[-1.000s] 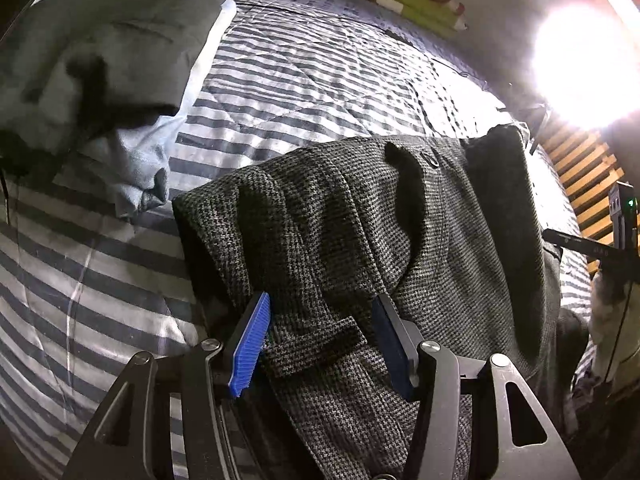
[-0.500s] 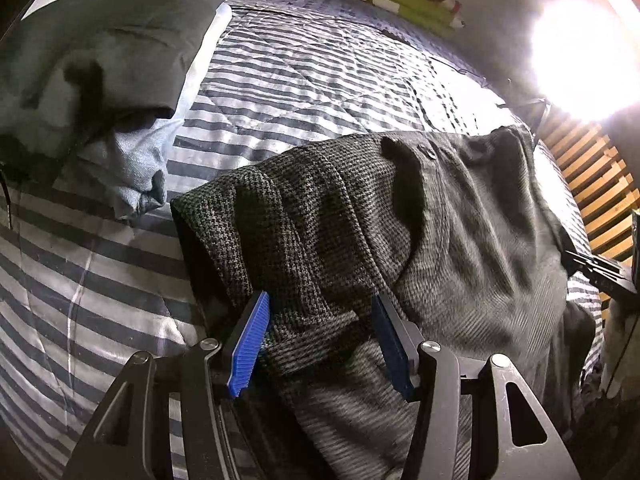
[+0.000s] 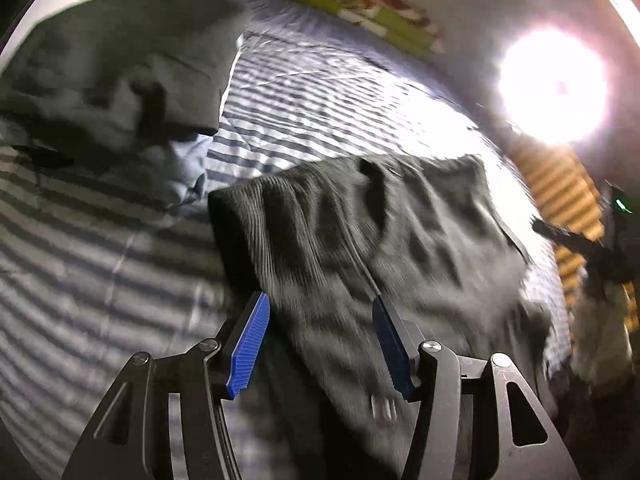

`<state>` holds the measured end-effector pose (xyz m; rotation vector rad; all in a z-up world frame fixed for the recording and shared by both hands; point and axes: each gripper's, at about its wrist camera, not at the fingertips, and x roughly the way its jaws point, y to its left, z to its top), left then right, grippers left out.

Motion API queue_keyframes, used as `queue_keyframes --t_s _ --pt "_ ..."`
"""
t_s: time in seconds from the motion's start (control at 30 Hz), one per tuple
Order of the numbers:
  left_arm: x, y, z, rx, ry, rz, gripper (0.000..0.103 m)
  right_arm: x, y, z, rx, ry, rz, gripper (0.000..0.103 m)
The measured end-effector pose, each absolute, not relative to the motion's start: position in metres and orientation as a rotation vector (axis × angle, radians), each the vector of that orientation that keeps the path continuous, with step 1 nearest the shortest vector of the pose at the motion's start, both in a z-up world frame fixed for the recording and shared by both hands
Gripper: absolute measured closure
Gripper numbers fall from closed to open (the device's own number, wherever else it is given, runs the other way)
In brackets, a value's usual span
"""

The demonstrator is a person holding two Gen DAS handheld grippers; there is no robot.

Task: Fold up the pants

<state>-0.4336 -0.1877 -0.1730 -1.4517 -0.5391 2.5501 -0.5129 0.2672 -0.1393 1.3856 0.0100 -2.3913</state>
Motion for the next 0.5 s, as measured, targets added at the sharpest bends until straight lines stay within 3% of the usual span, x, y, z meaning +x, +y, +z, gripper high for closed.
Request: queue_keyframes --t_s 0.2,0.5 --pt "-0.326 -0.173 -0.156 -1.439 -0.415 2.445 0.033 -0.424 0.331 -0.135 1.433 -0.159 -2.365 0.06" --pt "-0.236 -0.114 -0.183 -1.447 -0.255 2.314 0.031 -0.267 0.408 -0.163 1.523 -0.272 -2.399 0.056"
